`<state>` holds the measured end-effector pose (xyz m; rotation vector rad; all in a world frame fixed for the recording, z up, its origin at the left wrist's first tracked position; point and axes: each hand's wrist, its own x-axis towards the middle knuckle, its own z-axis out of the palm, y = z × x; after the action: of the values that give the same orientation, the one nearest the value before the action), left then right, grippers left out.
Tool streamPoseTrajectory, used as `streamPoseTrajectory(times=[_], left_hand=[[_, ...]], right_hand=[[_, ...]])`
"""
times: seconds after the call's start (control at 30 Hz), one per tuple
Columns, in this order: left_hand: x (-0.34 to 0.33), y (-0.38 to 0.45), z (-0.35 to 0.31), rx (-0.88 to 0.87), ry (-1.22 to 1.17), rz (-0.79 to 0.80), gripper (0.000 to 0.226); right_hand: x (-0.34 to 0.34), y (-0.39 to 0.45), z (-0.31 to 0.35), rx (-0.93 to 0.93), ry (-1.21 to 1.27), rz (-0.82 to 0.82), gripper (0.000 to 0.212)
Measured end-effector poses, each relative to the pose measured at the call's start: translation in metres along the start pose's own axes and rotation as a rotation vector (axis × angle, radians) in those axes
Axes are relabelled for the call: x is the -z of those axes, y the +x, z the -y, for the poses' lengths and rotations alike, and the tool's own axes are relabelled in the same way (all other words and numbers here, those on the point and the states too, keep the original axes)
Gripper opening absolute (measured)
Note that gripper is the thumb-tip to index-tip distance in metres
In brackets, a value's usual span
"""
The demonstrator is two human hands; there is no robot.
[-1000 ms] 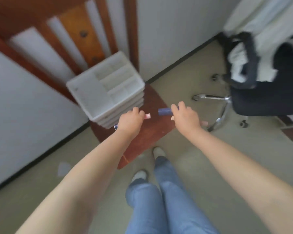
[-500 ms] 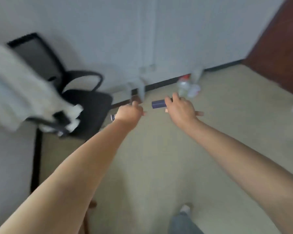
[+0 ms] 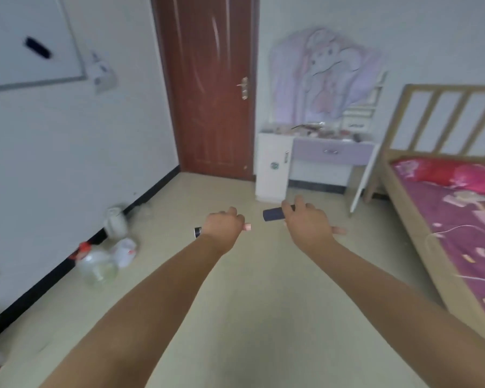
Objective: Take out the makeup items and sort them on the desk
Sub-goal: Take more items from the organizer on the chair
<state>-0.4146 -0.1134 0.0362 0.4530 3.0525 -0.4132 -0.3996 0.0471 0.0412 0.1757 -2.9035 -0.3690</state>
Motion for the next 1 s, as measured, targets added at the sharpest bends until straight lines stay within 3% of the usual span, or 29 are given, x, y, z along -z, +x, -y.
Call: streamPoseTrajectory(times=[0.1,0.2,0.33,0.6,0.83,1.0], left_hand=[[0.026,0.082,-0.031,-0.074,0.030,-0.038,0.041],[0.050,0.170,-0.055,-0.128,0.045,-0.077,0.040],[0.074,0.291,-0.082,-0.198,0.077,-0.132,0.042],[0.129,0.523,-0.111,-0.275,0.074,-0.152,0.042],[0.148,0.715,-0.121,-0.254,0.061,-0.151,0.043],[0.147,0.864,-0.133,-0.220,0.057,-0.121,0.041]], right_hand=[[-0.005,0.043,-0.060,-0.145,-0.055,-0.035,0.058],[-0.032,0.099,-0.117,-0.145,0.041,0.050,0.053],[-0.053,0.185,-0.183,-0.201,0.031,-0.037,0.043],[-0.086,0.373,-0.311,-0.334,0.041,0.062,0.043],[-0.147,0.538,-0.396,-0.328,0.094,0.088,0.046],[-0.216,0.676,-0.452,-0.270,0.108,0.055,0.037]])
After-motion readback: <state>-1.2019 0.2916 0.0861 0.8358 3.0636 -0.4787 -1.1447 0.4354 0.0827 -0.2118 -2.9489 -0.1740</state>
